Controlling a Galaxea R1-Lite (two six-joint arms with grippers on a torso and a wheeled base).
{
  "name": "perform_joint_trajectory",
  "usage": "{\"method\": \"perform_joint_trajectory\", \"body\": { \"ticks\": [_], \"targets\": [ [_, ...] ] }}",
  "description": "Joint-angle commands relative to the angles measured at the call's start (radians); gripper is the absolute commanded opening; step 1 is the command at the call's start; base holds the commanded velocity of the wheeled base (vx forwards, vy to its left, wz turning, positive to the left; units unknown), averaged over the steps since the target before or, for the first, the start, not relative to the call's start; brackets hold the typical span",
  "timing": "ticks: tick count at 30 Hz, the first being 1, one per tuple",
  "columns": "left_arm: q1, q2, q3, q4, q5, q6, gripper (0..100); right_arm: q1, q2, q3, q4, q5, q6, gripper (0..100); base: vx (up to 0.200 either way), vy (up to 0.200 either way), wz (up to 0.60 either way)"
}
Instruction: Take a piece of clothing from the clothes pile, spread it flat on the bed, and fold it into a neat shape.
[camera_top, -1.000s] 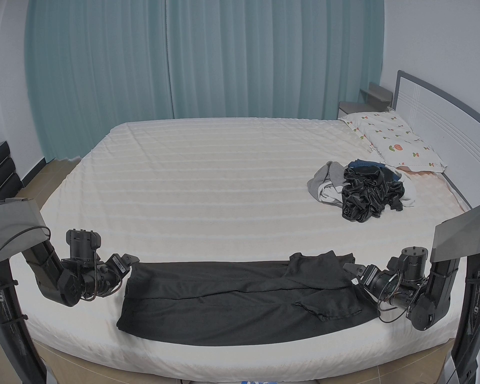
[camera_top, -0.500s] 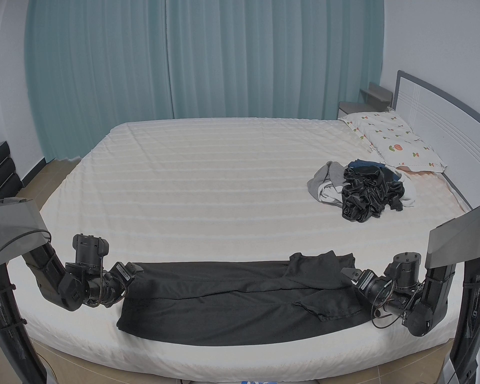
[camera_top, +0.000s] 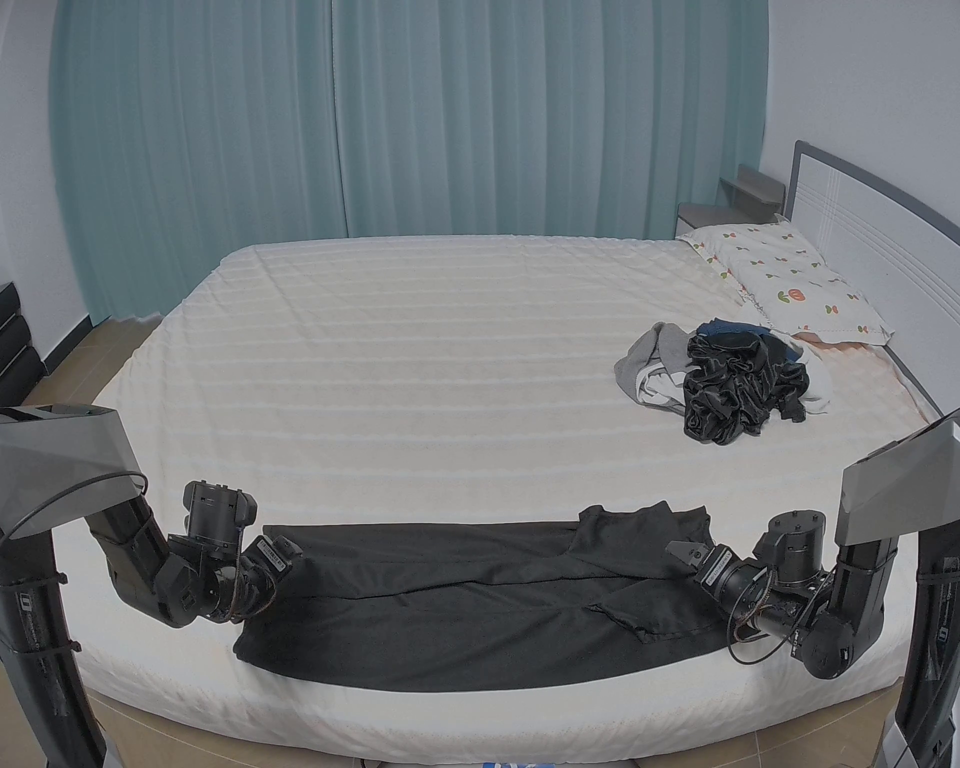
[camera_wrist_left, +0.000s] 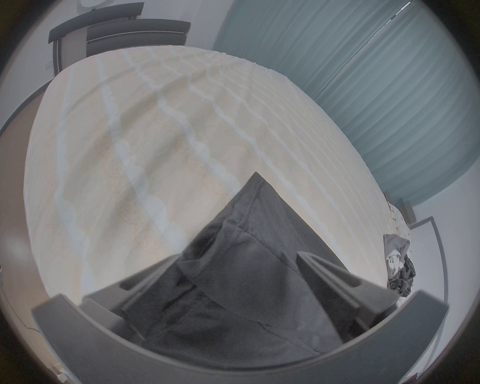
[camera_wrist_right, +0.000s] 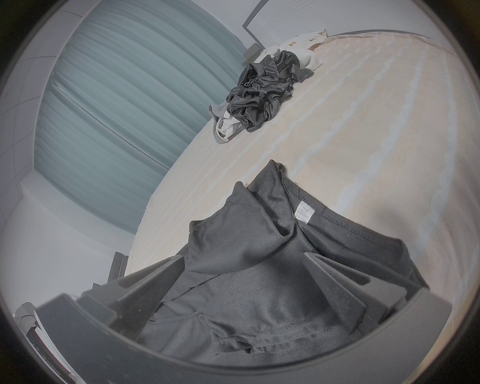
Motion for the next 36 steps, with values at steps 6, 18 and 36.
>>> {"method": "perform_joint_trajectory", "body": {
  "ticks": [6,18,36],
  "targets": [
    [0.0,0.026,-0.02,-0.003,0.07,-0.015,0,0.008,0.018,-0.016,0.0,-0.001,0.026,100,0.0,0.0,0.0],
    [0.0,-0.003,-0.018,-0.004,0.086,-0.026,0,0.018,0.027,-0.126,0.115,-0.043,0.119,100,0.0,0.0,0.0],
    [0.0,-0.003,-0.022,-0.02,0.086,-0.034,0,0.038,-0.002,-0.195,0.291,-0.038,0.175,100,0.0,0.0,0.0]
  ]
}}
